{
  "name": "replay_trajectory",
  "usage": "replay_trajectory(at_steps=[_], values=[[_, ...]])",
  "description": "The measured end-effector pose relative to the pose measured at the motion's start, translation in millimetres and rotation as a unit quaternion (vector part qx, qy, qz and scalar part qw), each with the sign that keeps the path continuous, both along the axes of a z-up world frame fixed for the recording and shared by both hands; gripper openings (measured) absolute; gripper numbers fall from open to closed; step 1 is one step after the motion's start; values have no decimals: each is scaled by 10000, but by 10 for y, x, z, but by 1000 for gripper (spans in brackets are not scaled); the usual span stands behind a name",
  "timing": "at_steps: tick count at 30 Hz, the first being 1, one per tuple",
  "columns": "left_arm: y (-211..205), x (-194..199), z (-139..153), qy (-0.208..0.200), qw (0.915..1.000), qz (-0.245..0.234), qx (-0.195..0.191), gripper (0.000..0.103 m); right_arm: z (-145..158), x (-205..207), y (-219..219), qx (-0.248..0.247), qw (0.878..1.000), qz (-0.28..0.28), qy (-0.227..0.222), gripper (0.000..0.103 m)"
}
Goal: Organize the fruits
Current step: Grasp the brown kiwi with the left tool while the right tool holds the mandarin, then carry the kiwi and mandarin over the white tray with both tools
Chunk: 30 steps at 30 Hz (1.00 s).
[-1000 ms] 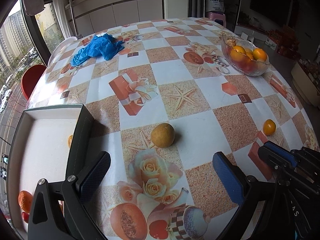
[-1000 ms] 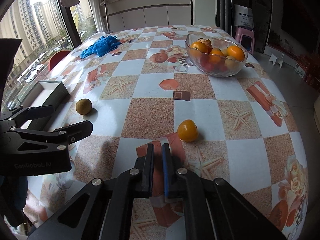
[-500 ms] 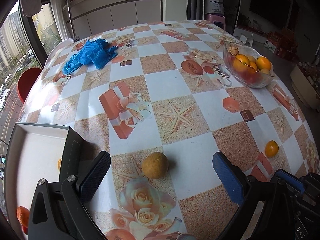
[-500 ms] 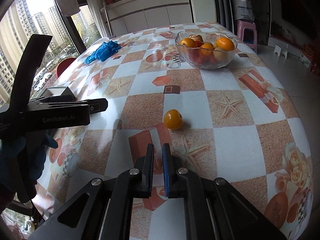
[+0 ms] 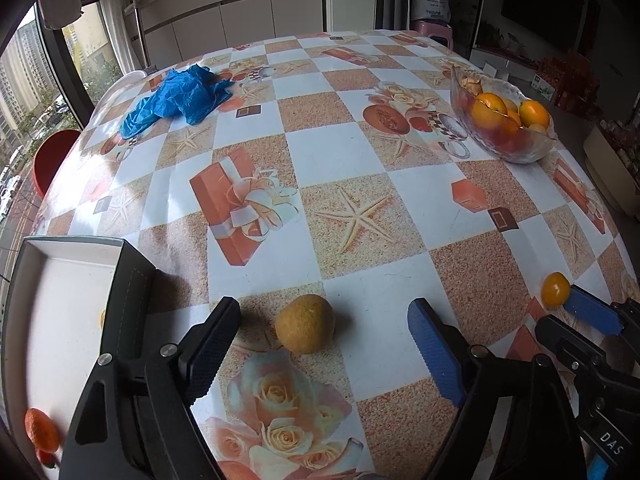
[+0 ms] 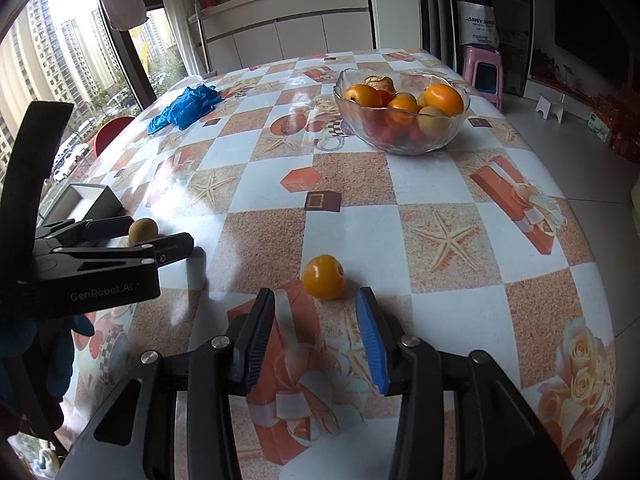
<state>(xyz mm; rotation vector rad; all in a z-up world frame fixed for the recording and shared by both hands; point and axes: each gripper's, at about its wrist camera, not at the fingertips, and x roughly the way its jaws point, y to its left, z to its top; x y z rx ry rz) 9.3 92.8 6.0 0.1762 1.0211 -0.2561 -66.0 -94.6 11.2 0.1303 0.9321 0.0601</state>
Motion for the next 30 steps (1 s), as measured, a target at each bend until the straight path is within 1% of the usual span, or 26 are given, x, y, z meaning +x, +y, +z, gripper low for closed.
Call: replay_trajectory(at_steps=[1,2,3,4,5,6,7,8,12,15,19,23,26,30], values=[[11,-1,-1,-14,10000,28,-8,84,-1,42,16,-4,10000,23,20,46],[23,-5,4,-18,10000,41,-67,78,-1,79,33,-38,10000,30,29,45],[32,-8,11,-28,9999,66,-86,75,-3,109,52,-88,9999,30,38,43],[35,-13,18,-35,9999,71,-95,68,-4,130,68,-159,9999,9,45,34],[37,-20,29,-44,9999,46,-135,54,-4,144,78,-240,9997,-31,52,27],[34,-26,40,-46,9999,7,-161,46,-4,145,75,-259,9996,-67,65,23],[32,-36,47,-41,9999,-28,-159,35,0,139,59,-182,9998,-91,67,23],[34,-46,52,-26,9998,-72,-187,28,4,122,39,-92,9999,-108,72,23],[80,-117,64,57,9992,-186,-343,28,22,18,-5,145,9998,-111,116,23],[120,-208,99,108,9985,-245,-468,28,36,-48,-1,220,9996,-85,156,23],[217,-338,232,39,9975,-259,-656,28,94,-116,21,343,9992,-76,168,23],[350,-437,419,-117,9964,-240,-799,28,208,-140,112,392,9991,-11,129,23],[488,-500,542,-223,9959,-189,-860,28,318,-139,224,433,9990,73,80,23],[748,-565,665,-323,9953,1,-908,28,466,-110,456,426,9987,282,22,23]])
